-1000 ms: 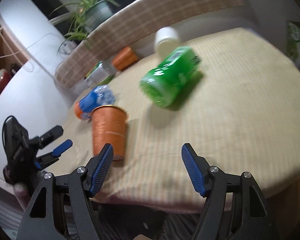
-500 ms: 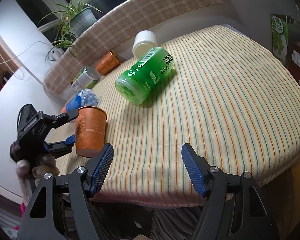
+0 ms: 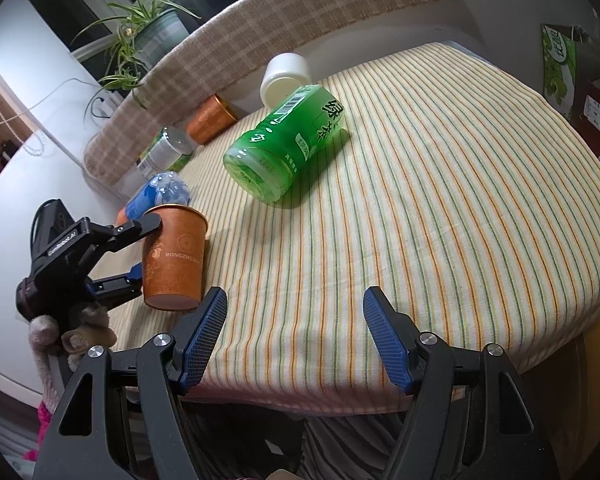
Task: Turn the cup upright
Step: 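Grasp the upright cup with the left gripper while the right gripper releases it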
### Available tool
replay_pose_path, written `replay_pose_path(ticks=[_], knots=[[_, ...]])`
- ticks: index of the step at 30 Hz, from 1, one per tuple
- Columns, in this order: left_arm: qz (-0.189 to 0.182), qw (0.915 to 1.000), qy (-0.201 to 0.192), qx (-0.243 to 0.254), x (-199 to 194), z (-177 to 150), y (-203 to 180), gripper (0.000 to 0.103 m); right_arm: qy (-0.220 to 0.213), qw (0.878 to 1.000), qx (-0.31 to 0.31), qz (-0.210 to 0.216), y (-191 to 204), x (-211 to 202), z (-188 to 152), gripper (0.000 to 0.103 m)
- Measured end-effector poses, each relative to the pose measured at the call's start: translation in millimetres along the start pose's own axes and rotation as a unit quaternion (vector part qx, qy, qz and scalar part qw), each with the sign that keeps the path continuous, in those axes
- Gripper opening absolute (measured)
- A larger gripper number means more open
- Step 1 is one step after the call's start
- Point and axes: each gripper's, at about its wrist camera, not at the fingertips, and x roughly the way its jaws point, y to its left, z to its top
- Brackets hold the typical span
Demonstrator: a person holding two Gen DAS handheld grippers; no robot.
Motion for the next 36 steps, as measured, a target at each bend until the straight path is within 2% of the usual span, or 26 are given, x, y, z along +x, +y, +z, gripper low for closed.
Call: replay_pose_path(ticks=[5,10,14,20,25,33,36], knots=[[0.029,0.9979,-0.027,0.052,-10,-6,-19,0.066,0.001,1.0,-0.002,0.001,2,2,0,0.07],[0.069,0.9879,-0.065,0.122,-19,-16,-41,0.065,0.003,1.0,-0.002,0.001,2,3,-1,0.07],[0.106,0.9734,-0.098,0.177,-22,-23,-55,0.065,0.004,1.0,-0.001,-0.001,2,3,-1,0.07],[0.155,0.9444,-0.143,0.252,-19,-35,-67,0.065,0.003,1.0,0.002,-0.004,-1,3,-2,0.07],[0.168,0.9256,-0.169,0.294,-13,-44,-69,0.065,0.004,1.0,0.002,-0.005,0,4,-3,0.07],[0.17,0.916,-0.187,0.312,-20,-63,-67,0.065,0.003,1.0,0.002,-0.005,2,5,-2,0.07],[0.167,0.9166,-0.185,0.313,-24,-70,-65,0.065,0.005,1.0,0.002,-0.004,3,6,-2,0.07]])
